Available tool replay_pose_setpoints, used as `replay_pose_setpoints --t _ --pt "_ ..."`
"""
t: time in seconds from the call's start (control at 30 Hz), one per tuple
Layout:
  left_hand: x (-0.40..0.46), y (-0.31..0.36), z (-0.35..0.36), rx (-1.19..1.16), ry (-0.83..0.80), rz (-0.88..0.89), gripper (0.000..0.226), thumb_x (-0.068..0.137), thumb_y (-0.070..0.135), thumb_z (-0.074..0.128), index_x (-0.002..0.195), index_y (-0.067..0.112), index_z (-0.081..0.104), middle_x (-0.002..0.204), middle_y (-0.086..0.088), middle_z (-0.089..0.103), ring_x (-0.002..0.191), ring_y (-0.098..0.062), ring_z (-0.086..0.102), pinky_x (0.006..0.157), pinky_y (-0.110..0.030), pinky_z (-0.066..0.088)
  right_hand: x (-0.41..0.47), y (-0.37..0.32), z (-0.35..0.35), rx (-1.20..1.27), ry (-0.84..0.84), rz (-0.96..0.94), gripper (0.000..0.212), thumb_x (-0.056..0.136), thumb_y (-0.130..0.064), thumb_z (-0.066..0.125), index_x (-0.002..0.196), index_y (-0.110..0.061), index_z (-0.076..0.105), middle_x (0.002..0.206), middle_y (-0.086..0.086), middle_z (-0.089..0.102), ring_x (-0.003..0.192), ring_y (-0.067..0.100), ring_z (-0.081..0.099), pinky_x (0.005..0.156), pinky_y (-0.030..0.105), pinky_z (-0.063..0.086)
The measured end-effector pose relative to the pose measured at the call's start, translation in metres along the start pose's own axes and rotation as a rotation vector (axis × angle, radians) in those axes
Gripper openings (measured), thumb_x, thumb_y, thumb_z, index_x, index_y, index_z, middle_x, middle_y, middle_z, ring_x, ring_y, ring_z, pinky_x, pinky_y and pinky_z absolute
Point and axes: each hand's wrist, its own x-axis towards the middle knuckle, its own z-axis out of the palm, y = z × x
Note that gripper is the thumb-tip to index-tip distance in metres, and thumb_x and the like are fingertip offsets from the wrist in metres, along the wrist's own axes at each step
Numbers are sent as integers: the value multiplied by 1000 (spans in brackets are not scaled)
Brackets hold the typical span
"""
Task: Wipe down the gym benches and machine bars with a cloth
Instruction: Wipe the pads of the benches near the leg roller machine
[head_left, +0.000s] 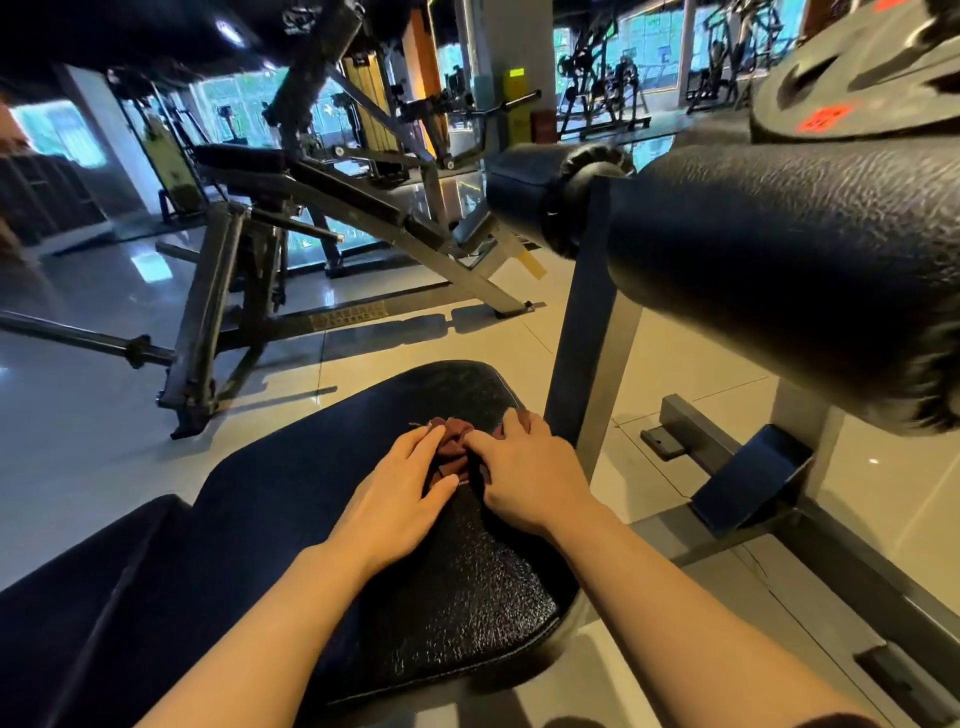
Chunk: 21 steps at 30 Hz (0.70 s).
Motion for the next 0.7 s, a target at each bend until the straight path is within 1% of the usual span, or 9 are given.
replay_pose_setpoints --t 0.13,0.27,0.33,0.4,0.43,0.47,0.53,0.63,0.7 --pt "14 -7 3 -28 7 -22 65 98 40 47 154 27 16 158 7 19 140 -12 30 111 -29 31 18 -1 2 -28 -20 15 45 95 -35 46 139 -30 37 151 21 25 135 44 25 102 48 37" --pt "31 -12 5 -41 -10 -50 68 98 40 48 154 26 12 160 5 14 142 -13 26 113 -30 27 39 -2 4 -34 -8 34 48 96 -36 49 141 -26 36 153 21 22 137 45 22 106 53 32" --pt "37 -14 5 -46 -15 -60 70 97 40 50 154 25 11 160 3 13 143 -14 25 114 -31 27 43 -2 3 -17 33 34 57 95 -37 50 146 -24 29 158 20 13 142 44 14 110 56 26" --pt "40 -14 4 -60 -13 -75 71 97 40 51 154 24 11 160 2 13 143 -16 25 114 -34 28 37 -6 2 9 111 89 68 95 -42 50 151 -22 17 160 21 1 145 44 5 114 58 19" --pt "41 -13 4 -66 -12 -78 72 97 40 51 154 25 12 160 2 13 143 -16 25 114 -35 29 32 -9 2 31 128 155 73 95 -47 50 152 -21 13 159 22 2 144 45 9 113 58 22" --pt "43 -12 4 -70 -11 -77 72 96 41 51 154 25 12 160 2 13 143 -17 26 114 -37 30 27 -11 3 61 127 228 74 95 -51 48 152 -20 12 156 25 8 140 48 18 109 58 29" --pt "46 -9 4 -69 -18 -75 71 97 41 51 154 25 12 160 2 12 143 -18 24 113 -37 30 21 -17 8 77 82 321 68 98 -51 42 149 -15 15 149 30 18 128 50 35 101 55 42" --pt "53 -4 7 -61 -59 -68 70 98 37 49 154 25 10 162 1 6 145 -21 18 114 -36 26 28 -20 13 16 53 320 58 100 -36 40 147 -9 18 145 34 23 123 49 39 95 52 43" --pt "59 -4 9 -64 -71 -80 68 99 36 47 154 25 8 162 1 3 146 -23 16 116 -39 24 38 -19 11 13 23 305 53 99 -31 40 144 -9 21 143 34 24 122 49 40 94 53 43"
